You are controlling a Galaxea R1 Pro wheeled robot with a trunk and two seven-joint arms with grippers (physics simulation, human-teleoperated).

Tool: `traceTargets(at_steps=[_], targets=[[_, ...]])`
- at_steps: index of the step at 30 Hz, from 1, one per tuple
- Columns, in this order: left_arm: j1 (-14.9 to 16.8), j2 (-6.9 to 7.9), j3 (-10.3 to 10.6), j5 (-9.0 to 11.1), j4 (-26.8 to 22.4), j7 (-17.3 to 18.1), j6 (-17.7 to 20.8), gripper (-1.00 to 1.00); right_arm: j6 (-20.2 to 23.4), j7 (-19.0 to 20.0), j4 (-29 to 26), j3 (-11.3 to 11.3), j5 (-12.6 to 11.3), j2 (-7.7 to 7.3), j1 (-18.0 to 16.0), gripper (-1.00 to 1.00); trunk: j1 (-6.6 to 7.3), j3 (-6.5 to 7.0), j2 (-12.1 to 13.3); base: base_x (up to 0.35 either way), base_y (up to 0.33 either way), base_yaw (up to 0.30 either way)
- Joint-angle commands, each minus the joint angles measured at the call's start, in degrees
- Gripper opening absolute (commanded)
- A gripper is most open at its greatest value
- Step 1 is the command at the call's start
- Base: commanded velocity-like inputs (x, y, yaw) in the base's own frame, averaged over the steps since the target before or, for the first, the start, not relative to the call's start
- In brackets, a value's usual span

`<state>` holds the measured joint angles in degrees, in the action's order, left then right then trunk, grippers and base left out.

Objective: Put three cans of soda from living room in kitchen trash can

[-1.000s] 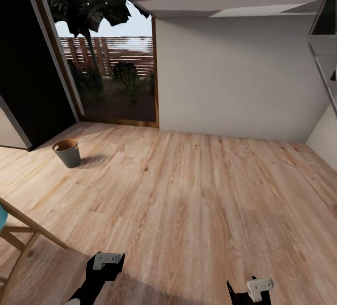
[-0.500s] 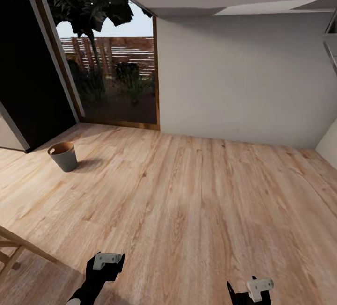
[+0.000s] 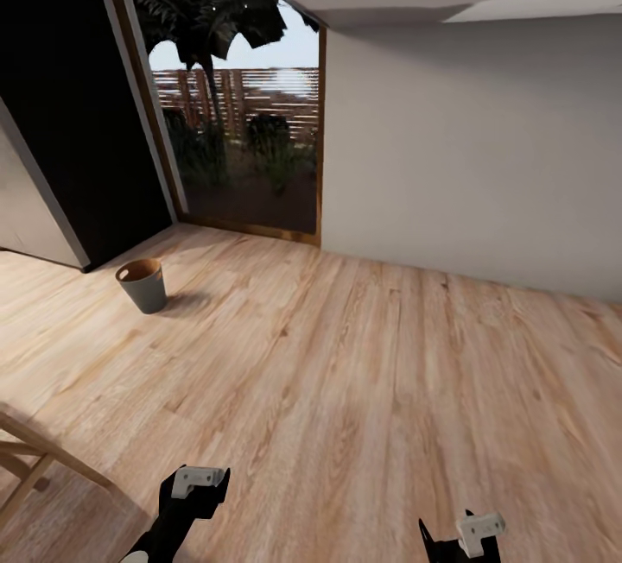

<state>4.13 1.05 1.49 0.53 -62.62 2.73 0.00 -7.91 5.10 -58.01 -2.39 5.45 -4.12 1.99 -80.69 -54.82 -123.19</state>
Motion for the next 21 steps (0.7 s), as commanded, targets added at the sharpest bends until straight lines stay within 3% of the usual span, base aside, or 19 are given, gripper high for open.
traceTargets(at_steps=[1,10,21], targets=[[0.0,0.00,0.0,0.0,0.0,0.0,0.0,1.00,0.0,0.0,0.0,0.0,0.0,0.01,0.0,1.00,0.00,0.00,0.0,0.255,-0.160,0.246],[0.0,0.00,0.0,0.0,0.0,0.0,0.0,1.00,0.0,0.0,0.0,0.0,0.0,0.03,0.0,1.00,0.00,0.00,0.0,0.255,-0.170,0.237],[0.0,0.00,0.0,0.0,0.0,0.0,0.0,1.00,0.0,0.0,0.0,0.0,0.0,0.06,0.0,1.00,0.00,0.00,0.0,0.255,-0.183,0.102]])
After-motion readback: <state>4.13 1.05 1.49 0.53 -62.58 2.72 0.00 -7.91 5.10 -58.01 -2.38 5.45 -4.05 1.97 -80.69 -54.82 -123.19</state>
